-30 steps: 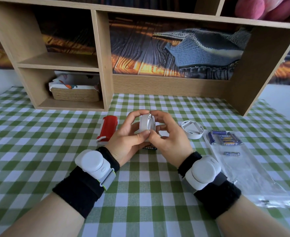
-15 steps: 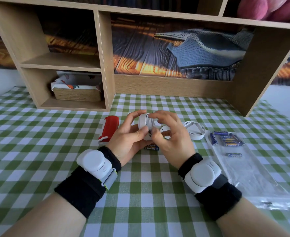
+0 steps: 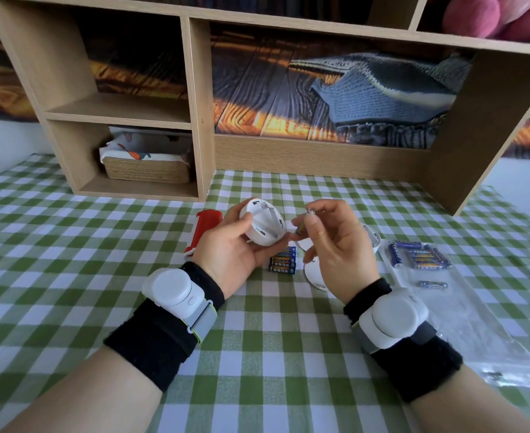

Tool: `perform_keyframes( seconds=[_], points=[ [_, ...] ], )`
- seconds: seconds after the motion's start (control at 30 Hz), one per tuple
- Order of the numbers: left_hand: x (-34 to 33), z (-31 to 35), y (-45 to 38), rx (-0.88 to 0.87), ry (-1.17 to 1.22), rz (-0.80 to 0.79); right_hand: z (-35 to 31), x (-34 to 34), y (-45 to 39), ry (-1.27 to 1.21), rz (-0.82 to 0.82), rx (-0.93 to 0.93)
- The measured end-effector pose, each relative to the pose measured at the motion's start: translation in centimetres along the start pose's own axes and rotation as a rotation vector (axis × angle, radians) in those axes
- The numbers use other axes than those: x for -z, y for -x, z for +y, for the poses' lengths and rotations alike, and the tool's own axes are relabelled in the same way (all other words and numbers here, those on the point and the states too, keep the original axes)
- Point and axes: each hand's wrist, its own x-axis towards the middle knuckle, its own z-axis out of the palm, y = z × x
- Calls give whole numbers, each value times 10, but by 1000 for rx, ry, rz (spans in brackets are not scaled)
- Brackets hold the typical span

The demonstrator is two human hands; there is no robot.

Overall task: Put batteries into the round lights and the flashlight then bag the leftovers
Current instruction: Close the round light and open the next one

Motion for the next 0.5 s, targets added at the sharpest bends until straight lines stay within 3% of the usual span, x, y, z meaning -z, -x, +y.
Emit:
perform_keyframes(
  seconds=[0.1, 0.27, 0.5],
  points=[
    [1, 2, 0, -12, 79, 39, -2, 9, 1, 165, -45, 2],
    [2, 7, 0, -64, 87, 118, 3, 12, 3, 610, -263, 159],
    [3, 6, -1, -82, 91, 141, 10, 10, 4, 780, -437, 217]
  ],
)
